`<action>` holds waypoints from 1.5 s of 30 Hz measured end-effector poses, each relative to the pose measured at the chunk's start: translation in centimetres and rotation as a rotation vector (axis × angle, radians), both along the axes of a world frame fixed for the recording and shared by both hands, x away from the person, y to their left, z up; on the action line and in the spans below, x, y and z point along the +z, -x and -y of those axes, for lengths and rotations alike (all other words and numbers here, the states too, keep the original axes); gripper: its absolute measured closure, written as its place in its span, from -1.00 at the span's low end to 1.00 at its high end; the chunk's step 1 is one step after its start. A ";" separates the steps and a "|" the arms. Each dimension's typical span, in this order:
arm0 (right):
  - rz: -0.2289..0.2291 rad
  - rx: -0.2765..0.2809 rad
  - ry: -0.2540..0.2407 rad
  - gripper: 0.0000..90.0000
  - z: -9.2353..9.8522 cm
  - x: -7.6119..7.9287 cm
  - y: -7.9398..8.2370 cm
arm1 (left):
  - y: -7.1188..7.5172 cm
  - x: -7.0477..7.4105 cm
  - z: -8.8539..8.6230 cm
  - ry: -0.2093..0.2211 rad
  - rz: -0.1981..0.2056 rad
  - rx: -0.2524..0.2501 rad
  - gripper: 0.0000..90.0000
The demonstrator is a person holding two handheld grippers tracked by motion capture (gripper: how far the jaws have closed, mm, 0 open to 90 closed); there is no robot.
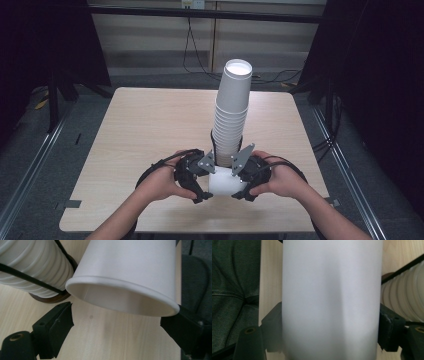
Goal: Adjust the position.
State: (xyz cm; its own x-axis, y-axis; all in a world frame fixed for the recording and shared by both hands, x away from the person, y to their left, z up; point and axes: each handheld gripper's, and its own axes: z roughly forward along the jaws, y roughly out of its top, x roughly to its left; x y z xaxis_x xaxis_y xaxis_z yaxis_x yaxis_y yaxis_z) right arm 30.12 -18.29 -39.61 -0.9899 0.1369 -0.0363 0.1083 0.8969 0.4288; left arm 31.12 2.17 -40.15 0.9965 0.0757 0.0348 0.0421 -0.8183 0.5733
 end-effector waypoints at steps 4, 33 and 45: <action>0.001 -0.025 -0.020 -0.47 1.0 -0.2 -0.2 | -0.2 0.2 -0.6 0.024 0.012 0.018 -0.72; -0.024 -0.058 -0.204 -0.48 2.2 -0.1 -0.2 | -0.8 -0.2 -1.9 0.271 -0.080 0.057 -0.72; -0.016 -0.036 -0.236 -0.48 1.9 0.0 -0.1 | -1.1 -0.6 -2.2 0.300 -0.108 0.042 -0.85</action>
State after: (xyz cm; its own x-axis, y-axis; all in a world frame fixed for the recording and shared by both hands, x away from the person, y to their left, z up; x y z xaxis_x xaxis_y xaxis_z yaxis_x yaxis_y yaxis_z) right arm 30.19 -20.18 -39.59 -0.9844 0.1753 0.0166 0.1472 0.7676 0.6237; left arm 32.25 4.41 -40.72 0.9891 0.1073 -0.1010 0.1457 -0.6094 0.7794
